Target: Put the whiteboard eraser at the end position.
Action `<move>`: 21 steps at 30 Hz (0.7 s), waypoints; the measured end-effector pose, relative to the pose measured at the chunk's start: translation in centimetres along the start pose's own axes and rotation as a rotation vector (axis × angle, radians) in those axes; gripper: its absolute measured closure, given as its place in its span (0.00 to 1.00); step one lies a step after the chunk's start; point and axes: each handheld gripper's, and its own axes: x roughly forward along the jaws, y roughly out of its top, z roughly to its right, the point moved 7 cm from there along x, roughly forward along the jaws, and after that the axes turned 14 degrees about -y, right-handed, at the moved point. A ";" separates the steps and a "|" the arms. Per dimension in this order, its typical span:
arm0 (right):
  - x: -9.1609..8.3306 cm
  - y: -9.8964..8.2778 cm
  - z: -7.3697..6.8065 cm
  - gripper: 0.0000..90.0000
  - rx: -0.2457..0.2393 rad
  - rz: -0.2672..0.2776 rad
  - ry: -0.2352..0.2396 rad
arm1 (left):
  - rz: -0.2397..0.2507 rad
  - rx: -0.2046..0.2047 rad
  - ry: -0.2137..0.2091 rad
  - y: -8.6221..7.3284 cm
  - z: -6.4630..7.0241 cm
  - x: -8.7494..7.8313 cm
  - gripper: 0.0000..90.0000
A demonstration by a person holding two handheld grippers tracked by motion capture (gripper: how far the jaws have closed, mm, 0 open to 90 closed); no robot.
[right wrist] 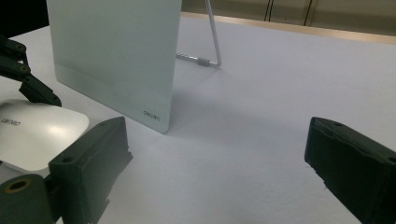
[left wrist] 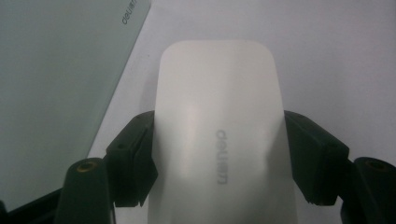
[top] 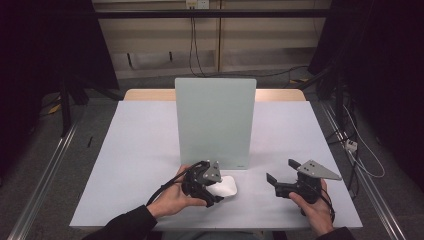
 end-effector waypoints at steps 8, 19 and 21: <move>0.0 0.0 0.0 0.07 -0.004 0.000 -0.001 | 0.014 0.003 0.005 -0.1 -0.1 0.0 0.34; 0.0 -0.1 0.0 0.07 -0.008 -0.001 0.000 | 0.040 0.003 0.014 -0.2 -0.1 0.0 0.34; 0.0 -0.1 0.0 0.07 -0.007 -0.001 0.001 | 0.062 0.000 0.022 -0.3 -0.2 0.1 0.34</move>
